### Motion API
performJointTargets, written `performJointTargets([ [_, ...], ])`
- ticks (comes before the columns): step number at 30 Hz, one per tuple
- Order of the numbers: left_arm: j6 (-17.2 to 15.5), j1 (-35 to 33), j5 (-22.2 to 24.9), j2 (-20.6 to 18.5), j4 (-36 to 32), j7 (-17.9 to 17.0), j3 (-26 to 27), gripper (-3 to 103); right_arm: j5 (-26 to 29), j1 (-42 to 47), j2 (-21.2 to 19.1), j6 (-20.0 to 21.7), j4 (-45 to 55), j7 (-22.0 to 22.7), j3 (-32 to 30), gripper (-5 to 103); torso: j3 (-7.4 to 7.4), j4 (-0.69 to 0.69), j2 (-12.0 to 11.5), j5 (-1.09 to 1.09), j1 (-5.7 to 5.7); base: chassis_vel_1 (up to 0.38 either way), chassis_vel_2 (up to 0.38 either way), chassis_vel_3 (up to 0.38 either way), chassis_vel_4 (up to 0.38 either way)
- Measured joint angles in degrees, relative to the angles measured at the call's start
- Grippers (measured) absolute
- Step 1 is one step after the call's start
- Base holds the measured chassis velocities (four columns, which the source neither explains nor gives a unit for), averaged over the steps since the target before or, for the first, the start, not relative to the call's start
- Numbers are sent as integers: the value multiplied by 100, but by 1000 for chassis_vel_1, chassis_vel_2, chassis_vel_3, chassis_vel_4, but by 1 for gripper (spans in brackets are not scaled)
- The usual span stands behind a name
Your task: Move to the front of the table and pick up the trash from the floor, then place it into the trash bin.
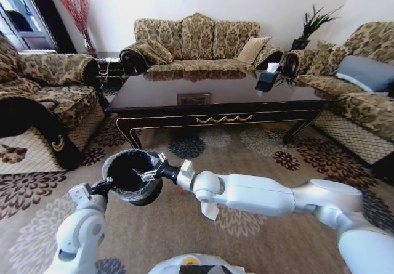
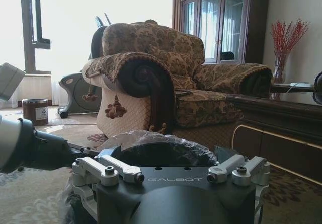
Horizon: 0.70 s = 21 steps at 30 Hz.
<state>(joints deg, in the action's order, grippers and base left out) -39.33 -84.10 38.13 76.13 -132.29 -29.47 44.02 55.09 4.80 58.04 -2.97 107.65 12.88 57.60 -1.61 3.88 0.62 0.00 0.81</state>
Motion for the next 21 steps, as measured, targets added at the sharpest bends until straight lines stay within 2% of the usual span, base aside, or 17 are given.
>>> performJointTargets([
  [2, 0, 7, 3, -8, 8, 0, 8, 3, 175, 3, -12, 110, -41, 56, -103, 100, 0, -1, 0, 0, 0, 0, 0, 0, 0],
  [4, 0, 16, 26, -37, 9, 4, 34, 3, 742, 52, -35, 465, -111, 286, -371, 100, 0, 0, 0, 0, 0, 0, 0, 0, 0],
  [5, 0, 16, 26, -37, 9, 4, 34, 3, 742, 52, -35, 465, -111, 286, -371, 100, 0, 0, 0, 0, 0, 0, 0, 0, 0],
  [6, 0, 19, 40, -51, 9, 4, 48, 3, 1041, 80, -42, 588, -160, 420, -507, 100, 0, 0, 0, 0, 0, 0, 0, 0, 0],
  [8, 0, 23, 86, -98, 8, 7, 89, 3, 1716, 154, -61, 741, -376, 880, -903, 100, 0, 0, 0, 1, 0, 0, 0, 0, 0],
  [9, 0, 22, 100, -117, 2, 8, 102, 3, 1852, 184, -69, 785, -514, 1205, -1047, 100, 0, 0, 0, 0, 0, 0, 0, 0, 0],
  [10, 0, 22, 100, -117, 2, 8, 102, 3, 1852, 184, -69, 785, -514, 1205, -1047, 100, 0, 0, 0, 0, 0, 0, 0, 0, 0],
  [12, 0, 14, 127, -165, -27, 7, 140, 3, 1878, 271, -110, 1094, -902, 2337, -1282, 100, 0, -1, 0, 0, 0, 0, 0, 0, 0],
  [14, 0, 14, 172, -214, -56, 7, 177, 3, 1947, 428, -167, 1381, -1149, 3165, -1469, 100, 0, 0, 0, 0, 0, 0, 0, 0, 0],
  [15, 0, 14, 172, -214, -56, 7, 177, 3, 1947, 428, -167, 1381, -1149, 3165, -1469, 100, 0, 0, 0, 0, 0, 0, 0, 0, 0],
  [17, -2, 4, 211, -262, -95, 7, 212, 3, 2002, 698, -206, 1587, -1357, 3633, -1778, 100, 0, 1, 0, 1, 0, 0, 0, 0, 0],
  [20, -4, -71, 236, -303, -159, 4, 253, 3, 1756, 1425, -258, 1853, -1846, 3892, -2507, 100, 0, -1, 1, 1, 0, 0, 0, 0, 0],
  [21, -4, -71, 236, -303, -159, 4, 253, 3, 1756, 1425, -258, 1853, -1846, 3892, -2507, 100, 0, -1, 1, 1, 0, 0, 0, 0, 0],
])
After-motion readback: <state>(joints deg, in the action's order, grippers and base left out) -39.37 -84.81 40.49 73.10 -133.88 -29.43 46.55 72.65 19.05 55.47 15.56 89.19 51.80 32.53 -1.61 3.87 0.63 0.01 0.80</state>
